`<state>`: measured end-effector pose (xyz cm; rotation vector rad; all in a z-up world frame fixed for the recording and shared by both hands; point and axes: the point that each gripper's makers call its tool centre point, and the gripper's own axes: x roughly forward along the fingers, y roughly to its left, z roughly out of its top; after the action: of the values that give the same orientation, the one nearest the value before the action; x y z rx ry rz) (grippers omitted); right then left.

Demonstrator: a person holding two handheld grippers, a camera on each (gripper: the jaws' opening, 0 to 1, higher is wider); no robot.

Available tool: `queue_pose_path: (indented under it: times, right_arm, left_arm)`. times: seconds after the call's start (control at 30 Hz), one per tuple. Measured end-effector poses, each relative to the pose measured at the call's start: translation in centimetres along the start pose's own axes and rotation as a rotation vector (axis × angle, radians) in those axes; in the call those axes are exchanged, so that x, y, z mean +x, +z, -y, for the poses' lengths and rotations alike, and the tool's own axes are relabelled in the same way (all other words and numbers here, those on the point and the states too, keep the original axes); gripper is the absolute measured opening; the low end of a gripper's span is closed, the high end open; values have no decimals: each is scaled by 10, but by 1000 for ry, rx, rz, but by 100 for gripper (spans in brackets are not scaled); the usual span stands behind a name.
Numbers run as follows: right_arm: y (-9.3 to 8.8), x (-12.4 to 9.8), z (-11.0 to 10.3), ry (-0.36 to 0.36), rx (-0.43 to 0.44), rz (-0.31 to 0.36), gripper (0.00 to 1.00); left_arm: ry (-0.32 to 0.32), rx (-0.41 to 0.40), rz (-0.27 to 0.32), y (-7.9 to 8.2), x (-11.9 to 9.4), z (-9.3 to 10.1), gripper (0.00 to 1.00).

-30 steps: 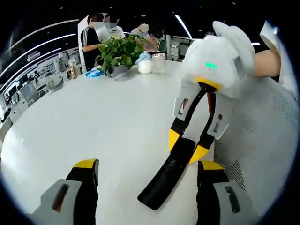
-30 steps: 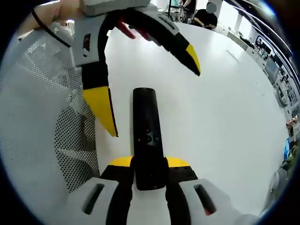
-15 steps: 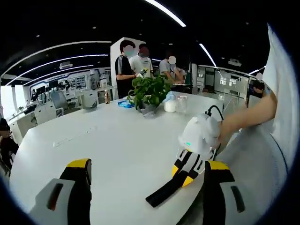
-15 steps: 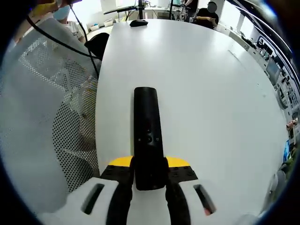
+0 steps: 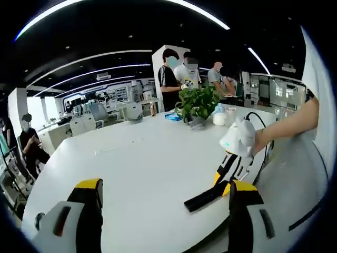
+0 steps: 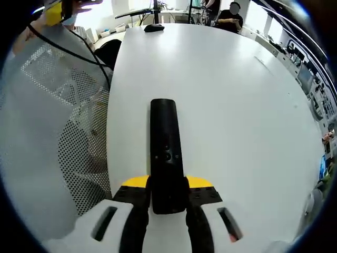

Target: Press the specified remote control buttons in sequence, fully releasing each button before pressing the next.

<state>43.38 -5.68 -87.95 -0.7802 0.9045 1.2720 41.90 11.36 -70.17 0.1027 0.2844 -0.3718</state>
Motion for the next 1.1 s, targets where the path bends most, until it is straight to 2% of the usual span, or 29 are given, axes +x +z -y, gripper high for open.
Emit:
queue_pose_path:
  times: [0.1,0.2,0.27,0.33,0.47,0.57,0.6,0.7,0.77,0.93,1.1]
  right_arm:
    - [0,0,0,0,6,9,24]
    - [1,0,0,-3,10,14,24]
    - [1,0,0,-5,11,17,24]
    - [1,0,1,-7,18,22,24]
    - [2,1,2,-10,24,23,24]
    - [2,1,1,-13,15,21,24]
    - [2,1,1,-10,29,22,24]
    - [3,0,2,-1,46,26,24]
    - [2,0,2,-6,49,16,24]
    - [-2,0,11,-31,20,-18,24]
    - [-4,-2,26,-45,8,-34,24]
  left_arm:
    - [27,18,-14,-5,6,-9,99]
    - [18,-12,-55,-14,9,-9,99]
    - [48,44,-34,-11,7,-13,99]
    - [59,68,-45,-12,7,-15,99]
    - [46,49,-55,-16,7,-14,99]
    - [64,91,-53,-15,5,-17,99]
    - [71,93,-35,-12,4,-18,97]
    - [69,48,-42,-15,6,-22,96]
    - [71,54,-42,-15,5,-22,96]
    - [84,118,-69,-20,6,-23,96]
    - [79,101,-67,-21,5,-24,96]
